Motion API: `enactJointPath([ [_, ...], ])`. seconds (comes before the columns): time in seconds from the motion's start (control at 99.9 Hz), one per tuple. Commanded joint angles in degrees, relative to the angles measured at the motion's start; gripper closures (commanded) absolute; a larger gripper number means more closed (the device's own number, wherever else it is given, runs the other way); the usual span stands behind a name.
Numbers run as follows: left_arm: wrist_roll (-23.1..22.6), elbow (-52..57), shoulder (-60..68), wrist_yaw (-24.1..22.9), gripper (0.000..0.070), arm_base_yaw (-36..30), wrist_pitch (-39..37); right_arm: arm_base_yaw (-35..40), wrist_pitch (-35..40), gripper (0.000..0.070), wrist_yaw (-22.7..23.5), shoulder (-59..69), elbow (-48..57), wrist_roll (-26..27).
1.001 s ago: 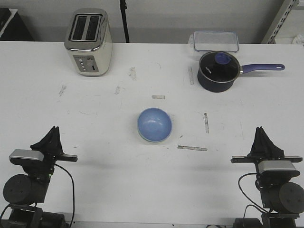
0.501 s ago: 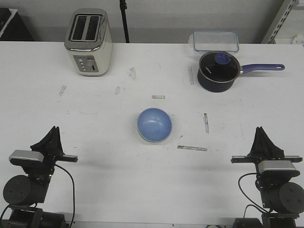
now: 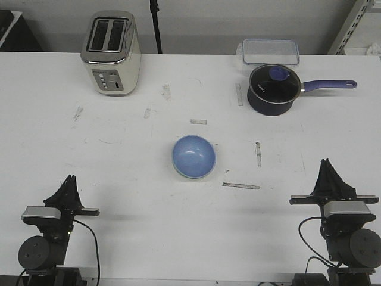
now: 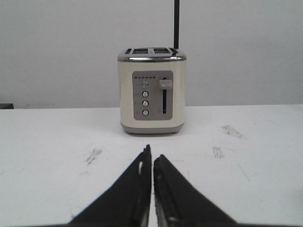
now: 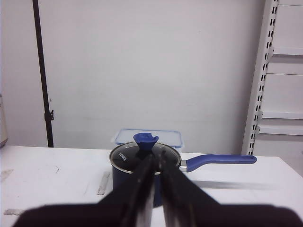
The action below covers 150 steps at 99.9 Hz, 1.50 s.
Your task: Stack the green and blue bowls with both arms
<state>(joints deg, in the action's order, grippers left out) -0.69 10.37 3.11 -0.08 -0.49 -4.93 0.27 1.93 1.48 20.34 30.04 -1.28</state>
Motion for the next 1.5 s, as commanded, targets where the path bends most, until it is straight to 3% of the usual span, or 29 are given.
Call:
enactJointPath([
  [0.0, 0.33, -0.98, -1.05, -0.15, 0.0699, 0.15, 0.46, 0.04, -0.66, 0.069, 0.0, -0.07, 0.31, -0.07],
  [0.38, 1.99, -9.86, -2.95, 0.04, 0.0699, 0.15, -3.02, 0.04, -0.66, 0.069, 0.0, -0.07, 0.31, -0.07],
  [1.492, 3.15, -9.7, -2.95, -1.2, 0.0699, 0.11, -4.57, 0.04, -0.66, 0.069, 0.0, -0.07, 0.31, -0.07],
])
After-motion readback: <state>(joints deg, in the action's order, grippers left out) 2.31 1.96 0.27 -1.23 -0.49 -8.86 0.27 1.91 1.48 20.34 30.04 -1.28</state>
